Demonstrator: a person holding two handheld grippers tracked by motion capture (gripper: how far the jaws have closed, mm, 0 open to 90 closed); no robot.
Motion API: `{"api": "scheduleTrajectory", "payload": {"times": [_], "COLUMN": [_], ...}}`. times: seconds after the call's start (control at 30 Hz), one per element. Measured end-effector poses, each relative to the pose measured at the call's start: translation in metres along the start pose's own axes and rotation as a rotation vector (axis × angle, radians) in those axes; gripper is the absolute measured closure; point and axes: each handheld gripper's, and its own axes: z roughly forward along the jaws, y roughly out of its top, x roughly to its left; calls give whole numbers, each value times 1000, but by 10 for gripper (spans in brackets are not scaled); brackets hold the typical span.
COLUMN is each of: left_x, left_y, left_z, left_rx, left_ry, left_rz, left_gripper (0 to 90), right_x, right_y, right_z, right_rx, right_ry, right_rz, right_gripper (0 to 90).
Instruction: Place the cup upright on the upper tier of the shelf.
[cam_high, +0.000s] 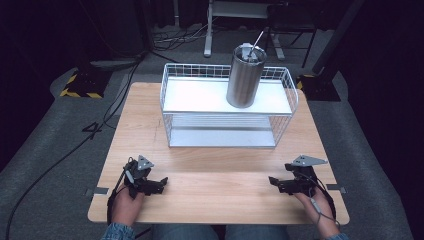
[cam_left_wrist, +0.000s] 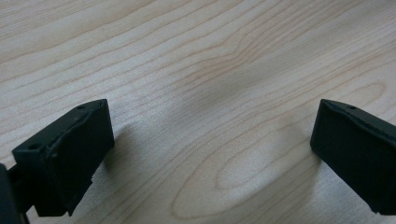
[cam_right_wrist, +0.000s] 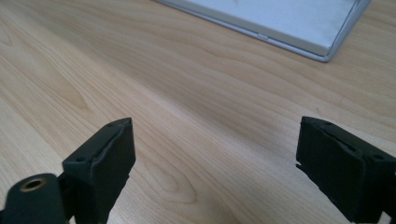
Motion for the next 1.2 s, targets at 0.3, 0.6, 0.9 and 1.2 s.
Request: {"api": "scheduleTrajectory", "payload": {"times": [0.3,0.6,0.9,1.2], "left_x": [0,0,0,0], "left_y": [0,0,0,0], "left_z": [0,0,0,0], "left_rx": [1,2,1,2], "left_ry": [-2,-2,-1,-2], "left_rz": [-2,0,-1,1], "left_gripper": [1,1,1,1], "right_x": [6,9,10,10], "right_y": [-9,-14,-18,-23], "right_z": [13,21,25,30], "right_rx": [42,67,64,24], "right_ry": [9,5,-16,-35], "right_rz": [-13,-36,-72,-83], "right_gripper": [122,136,140,28]}}
